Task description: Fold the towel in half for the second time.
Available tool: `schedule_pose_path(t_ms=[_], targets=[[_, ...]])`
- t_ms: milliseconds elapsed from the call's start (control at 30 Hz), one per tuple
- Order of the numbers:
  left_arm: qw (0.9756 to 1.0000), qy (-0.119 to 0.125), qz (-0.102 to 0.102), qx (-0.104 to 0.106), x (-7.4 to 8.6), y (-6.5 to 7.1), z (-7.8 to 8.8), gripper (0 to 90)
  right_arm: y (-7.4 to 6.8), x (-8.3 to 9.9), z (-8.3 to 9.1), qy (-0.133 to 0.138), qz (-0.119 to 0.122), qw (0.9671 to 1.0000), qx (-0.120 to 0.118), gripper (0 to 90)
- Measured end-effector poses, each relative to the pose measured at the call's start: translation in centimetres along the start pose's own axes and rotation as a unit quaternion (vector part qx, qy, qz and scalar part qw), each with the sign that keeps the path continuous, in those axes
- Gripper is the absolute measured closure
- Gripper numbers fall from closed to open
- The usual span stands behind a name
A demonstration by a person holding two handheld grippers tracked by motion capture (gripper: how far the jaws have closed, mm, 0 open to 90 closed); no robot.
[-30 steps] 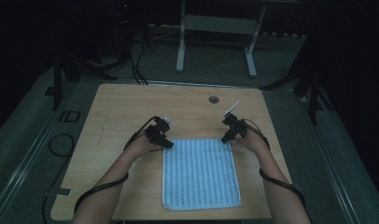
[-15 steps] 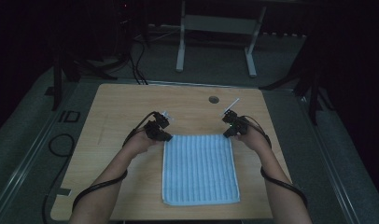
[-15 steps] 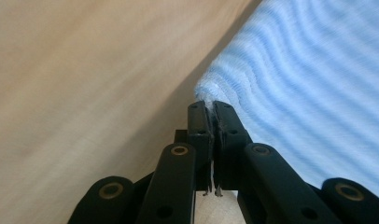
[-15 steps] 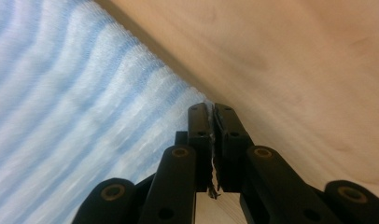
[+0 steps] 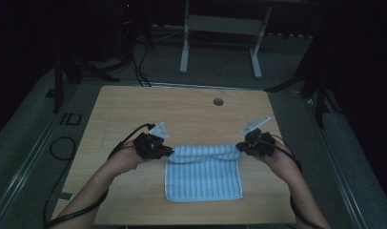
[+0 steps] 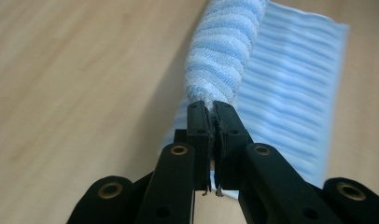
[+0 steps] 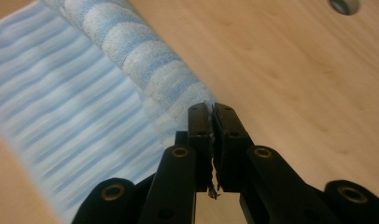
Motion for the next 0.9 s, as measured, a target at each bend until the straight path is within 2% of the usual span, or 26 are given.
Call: schedule_pose_path(t_ms=[33, 67, 100, 200, 233, 267, 333, 367, 400, 433, 533, 567, 600, 633, 667, 700, 733, 767, 800, 867, 900], targets=[[1.0, 0.0, 0.0, 0.0, 0.0, 0.0, 0.0, 86.0, 0.0, 0.0, 0.0, 0.0, 0.0, 1.0, 0.0, 86.0], [0.9999, -0.005, -0.011, 0.007, 0.9, 1.3, 0.0, 85.9, -1.4, 1.0, 0.8, 0.005, 0.01, 0.9999, -0.004, 85.9], [0.9999, -0.005, -0.011, 0.007, 0.9, 1.3, 0.0, 85.8, -1.4, 1.0, 0.8, 0.005, 0.01, 0.9999, -0.004, 85.9], [0.9996, 0.002, -0.011, 0.024, 2.3, 3.2, -0.1, 85.7, -3.5, 2.5, 1.8, 0.01, 0.024, 0.9995, -0.015, 85.9], [0.9996, -0.003, -0.014, 0.026, 2.8, 3.7, -0.3, 85.5, -4.1, 3.0, 2.0, 0.011, 0.023, 0.9995, -0.018, 85.9], [0.9993, -0.004, -0.013, 0.036, 3.3, 4.5, -0.6, 85.6, -4.8, 3.5, 2.1, 0.009, 0.031, 0.9992, -0.022, 85.9], [0.9991, -0.019, -0.019, 0.032, 4.1, 5.3, -1.0, 85.5, -5.8, 4.4, 2.3, 0.005, 0.031, 0.9992, -0.025, 85.9], [0.9989, -0.019, -0.017, 0.039, 4.4, 5.9, -1.3, 85.4, -6.2, 4.8, 2.2, 0.002, 0.036, 0.999, -0.028, 85.9], [0.9986, -0.023, -0.018, 0.045, 4.7, 6.4, -1.6, 85.1, -7.0, 5.6, 2.0, -0.009, 0.045, 0.9986, -0.028, 85.9], [0.9984, -0.03, -0.021, 0.042, 5.0, 6.7, -1.8, 85.1, -7.0, 5.6, 2.0, -0.009, 0.045, 0.9986, -0.028, 85.9], [0.9983, -0.035, -0.013, 0.045, 5.5, 7.3, -2.4, 85.0, -7.7, 6.3, 1.8, -0.016, 0.042, 0.9983, -0.037, 85.9], [0.9976, -0.041, -0.002, 0.055, 6.0, 7.7, -3.0, 85.0, -8.0, 6.6, 1.6, -0.02, 0.045, 0.9981, -0.038, 85.8], [0.9975, -0.044, 0.0, 0.056, 6.3, 7.9, -3.3, 84.9, -8.4, 7.2, 1.2, -0.026, 0.036, 0.9979, -0.048, 85.8], [0.9968, -0.045, 0.006, 0.065, 6.5, 8.0, -3.5, 83.4, -8.7, 7.5, 0.9, -0.032, 0.038, 0.9974, -0.053, 85.5], [0.9957, -0.054, 0.01, 0.075, 6.8, 8.3, -3.7, 78.1, -8.8, 7.8, 0.8, -0.038, 0.04, 0.9968, -0.058, 83.5], [0.9958, -0.063, 0.003, 0.066, 6.9, 8.3, -3.6, 71.0, -9.2, 8.2, 0.7, -0.049, 0.043, 0.9957, -0.066, 77.0], [0.9958, -0.063, 0.003, 0.066, 6.9, 8.3, -3.6, 65.6, -9.2, 8.2, 0.7, -0.049, 0.043, 0.9957, -0.066, 77.0], [0.9973, -0.05, 0.013, 0.052, 6.3, 8.0, -2.8, 55.3, -8.8, 8.1, 1.1, -0.042, 0.036, 0.9966, -0.061, 64.7], [0.9973, -0.05, 0.013, 0.052, 6.3, 8.0, -2.8, 53.5, -8.8, 8.1, 1.1, -0.042, 0.036, 0.9966, -0.061, 64.7], [0.9982, -0.052, 0.013, 0.027, 5.8, 7.4, -2.5, 52.0, -8.1, 7.5, 1.5, -0.027, 0.026, 0.9979, -0.052, 64.5], [0.9985, -0.047, 0.016, 0.024, 5.5, 7.3, -2.6, 50.6, -7.9, 7.2, 1.5, -0.023, 0.022, 0.9982, -0.051, 64.3]])
Point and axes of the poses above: each handheld gripper's, and its own axes: z roughly backward along the jaws, x roughly out of its underside, y roughly to its right, the point moved 7 cm from there along -z, roughly forward along the jaws, and after that the axes turned 11 degrees about x, right-handed, at the moved point
